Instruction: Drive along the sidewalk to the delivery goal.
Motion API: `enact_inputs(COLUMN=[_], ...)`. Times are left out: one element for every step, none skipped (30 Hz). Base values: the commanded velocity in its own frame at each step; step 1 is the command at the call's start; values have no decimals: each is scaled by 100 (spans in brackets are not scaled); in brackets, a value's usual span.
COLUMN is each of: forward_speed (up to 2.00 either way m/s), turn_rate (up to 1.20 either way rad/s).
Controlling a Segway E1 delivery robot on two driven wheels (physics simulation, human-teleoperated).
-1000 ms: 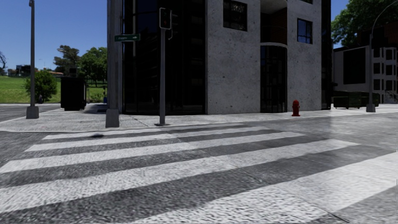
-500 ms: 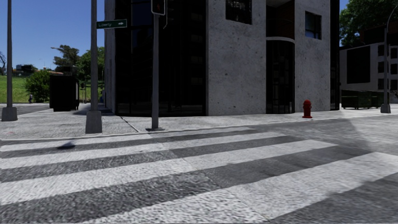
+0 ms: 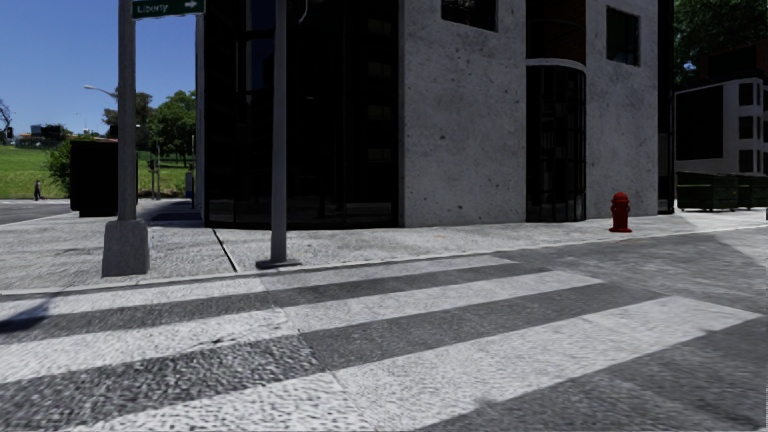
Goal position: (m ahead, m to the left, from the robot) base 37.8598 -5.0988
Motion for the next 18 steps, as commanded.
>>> enact_inputs(forward_speed=[200, 200, 200, 200, 200, 200, 200, 200, 200, 200, 200, 200, 200, 200, 200, 200, 200, 200], turn_rate=[0, 0, 0, 0, 0, 0, 0, 0, 0, 0, 0, 0, 0, 0, 0, 0, 0, 0])
